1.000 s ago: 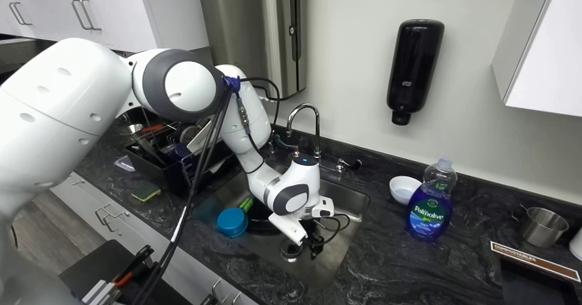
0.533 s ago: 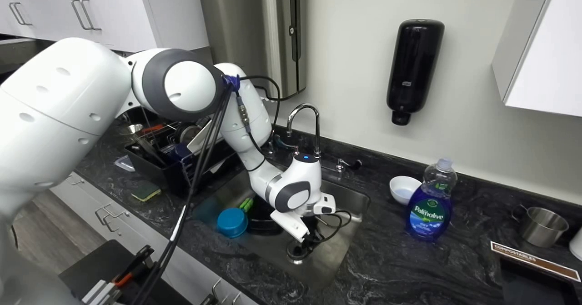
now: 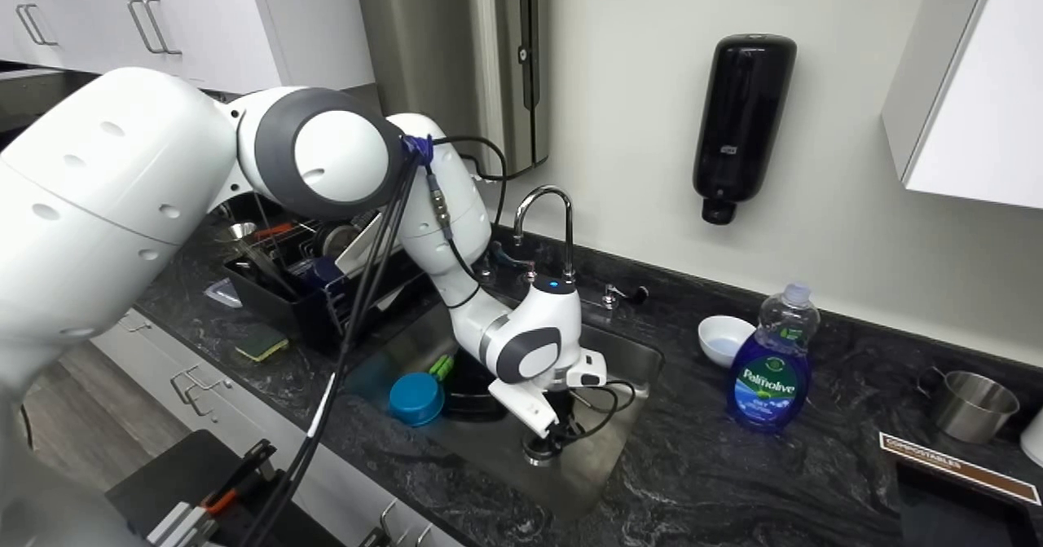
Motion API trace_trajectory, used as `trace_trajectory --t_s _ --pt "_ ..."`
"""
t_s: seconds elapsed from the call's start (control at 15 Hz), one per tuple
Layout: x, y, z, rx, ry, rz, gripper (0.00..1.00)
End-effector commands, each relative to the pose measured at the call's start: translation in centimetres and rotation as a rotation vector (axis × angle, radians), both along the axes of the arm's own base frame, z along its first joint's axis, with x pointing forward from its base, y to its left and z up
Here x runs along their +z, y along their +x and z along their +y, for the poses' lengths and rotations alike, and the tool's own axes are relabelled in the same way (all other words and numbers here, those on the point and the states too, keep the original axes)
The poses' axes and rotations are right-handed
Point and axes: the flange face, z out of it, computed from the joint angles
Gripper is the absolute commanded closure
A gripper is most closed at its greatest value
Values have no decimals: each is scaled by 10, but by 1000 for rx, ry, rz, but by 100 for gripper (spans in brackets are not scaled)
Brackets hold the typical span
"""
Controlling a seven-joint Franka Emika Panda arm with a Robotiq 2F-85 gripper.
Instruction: Take the lid off of the blue cup in the sink and place it on the edge outside of the sink
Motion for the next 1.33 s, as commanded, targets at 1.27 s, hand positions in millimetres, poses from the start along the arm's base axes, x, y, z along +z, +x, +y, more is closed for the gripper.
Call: trace_trajectory --t_s 1.27 --pt "61 -61 -5 -549 111 11 98"
